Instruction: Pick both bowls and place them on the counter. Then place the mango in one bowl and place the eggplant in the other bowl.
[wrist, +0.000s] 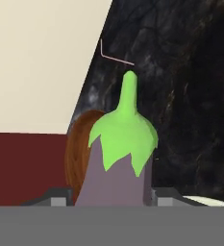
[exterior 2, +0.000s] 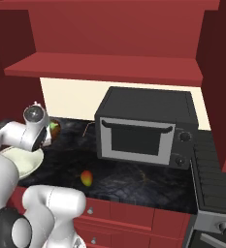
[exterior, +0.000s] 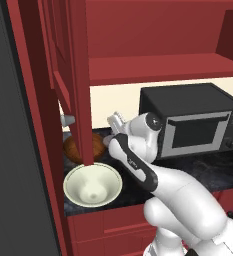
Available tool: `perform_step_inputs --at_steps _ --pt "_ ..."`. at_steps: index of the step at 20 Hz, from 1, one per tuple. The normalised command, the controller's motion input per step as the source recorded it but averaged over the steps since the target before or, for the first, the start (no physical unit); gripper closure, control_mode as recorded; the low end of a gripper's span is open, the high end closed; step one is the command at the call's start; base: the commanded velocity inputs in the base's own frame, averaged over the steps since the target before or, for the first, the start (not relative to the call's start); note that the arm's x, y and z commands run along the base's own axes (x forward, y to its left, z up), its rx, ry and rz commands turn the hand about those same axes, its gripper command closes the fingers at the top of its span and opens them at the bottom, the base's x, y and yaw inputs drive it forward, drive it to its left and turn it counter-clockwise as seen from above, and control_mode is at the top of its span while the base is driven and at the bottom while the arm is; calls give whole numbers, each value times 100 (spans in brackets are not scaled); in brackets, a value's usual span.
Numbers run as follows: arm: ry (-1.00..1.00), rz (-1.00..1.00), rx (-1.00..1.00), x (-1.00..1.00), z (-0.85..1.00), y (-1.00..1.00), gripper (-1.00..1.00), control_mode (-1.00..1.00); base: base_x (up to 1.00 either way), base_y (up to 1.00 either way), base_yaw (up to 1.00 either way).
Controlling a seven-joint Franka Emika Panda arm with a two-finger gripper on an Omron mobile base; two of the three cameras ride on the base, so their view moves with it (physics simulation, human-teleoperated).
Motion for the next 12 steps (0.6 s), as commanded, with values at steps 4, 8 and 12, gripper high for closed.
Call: perform_step_inputs --at_steps 4,8,12 --pt "-1 0 0 26 12 41 100 -100 0 0 0" --pt "0 0 0 31 0 36 100 -100 0 0 0" --pt "0 2 0 12 -5 28 100 -100 0 0 0"
